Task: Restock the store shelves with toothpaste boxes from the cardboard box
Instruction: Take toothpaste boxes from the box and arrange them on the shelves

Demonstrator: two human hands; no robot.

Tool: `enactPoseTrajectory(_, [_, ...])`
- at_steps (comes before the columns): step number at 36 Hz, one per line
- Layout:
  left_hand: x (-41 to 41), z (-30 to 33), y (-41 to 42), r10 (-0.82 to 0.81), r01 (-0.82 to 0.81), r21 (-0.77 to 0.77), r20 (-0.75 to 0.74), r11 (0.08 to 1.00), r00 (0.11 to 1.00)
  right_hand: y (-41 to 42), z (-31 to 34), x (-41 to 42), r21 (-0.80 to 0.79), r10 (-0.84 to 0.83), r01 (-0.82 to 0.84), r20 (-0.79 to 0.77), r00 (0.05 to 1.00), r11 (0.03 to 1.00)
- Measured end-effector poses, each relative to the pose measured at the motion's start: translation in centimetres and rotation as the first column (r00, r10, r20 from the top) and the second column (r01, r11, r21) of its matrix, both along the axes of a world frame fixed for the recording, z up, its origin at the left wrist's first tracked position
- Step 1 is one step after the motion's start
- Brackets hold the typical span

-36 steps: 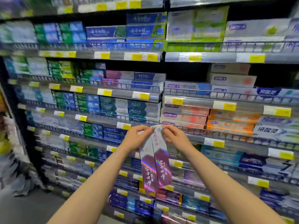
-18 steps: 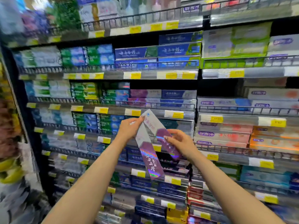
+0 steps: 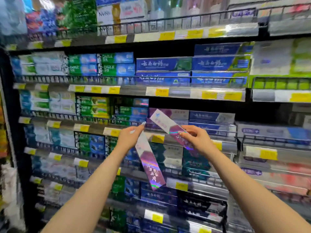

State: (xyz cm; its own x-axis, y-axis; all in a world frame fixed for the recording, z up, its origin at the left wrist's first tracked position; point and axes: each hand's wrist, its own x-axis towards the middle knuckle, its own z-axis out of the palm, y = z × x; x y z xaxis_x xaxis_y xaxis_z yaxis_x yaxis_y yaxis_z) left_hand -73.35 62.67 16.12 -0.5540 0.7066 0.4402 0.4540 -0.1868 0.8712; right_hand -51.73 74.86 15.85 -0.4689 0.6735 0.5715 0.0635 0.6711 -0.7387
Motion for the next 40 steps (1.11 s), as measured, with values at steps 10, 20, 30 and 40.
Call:
enactPoseTrajectory(10, [-3.8,2.0,5.2,-0.250,0.251,0.089,-0.029,0.964,0.968,2.0,2.6,-6.1,-0.012,0.146,-0.146,0.176,0.974,0.989])
enactPoseTrajectory(20, [-7.4,0.3,6.9,-0.485,0.459,-0.171,-0.160,0.872,0.860,1.4,0.4,-8.7,-0.121,-0.039,0.062,0.181,0.983,0.991])
enactPoseTrajectory(30, [-9.9,-1.9,7.6,-0.552,0.506,-0.246,-0.179,0.827,0.815,0.0,-1.0,-10.4,-0.335,-0.175,0.118,-0.145,0.974,0.935])
enactPoseTrajectory(40, [-10.5,-1.2,7.0,-0.559,0.535,-0.172,-0.166,0.827,0.812,-1.8,-0.5,-11.7,-0.458,-0.098,-0.114,-0.414,0.905,0.882])
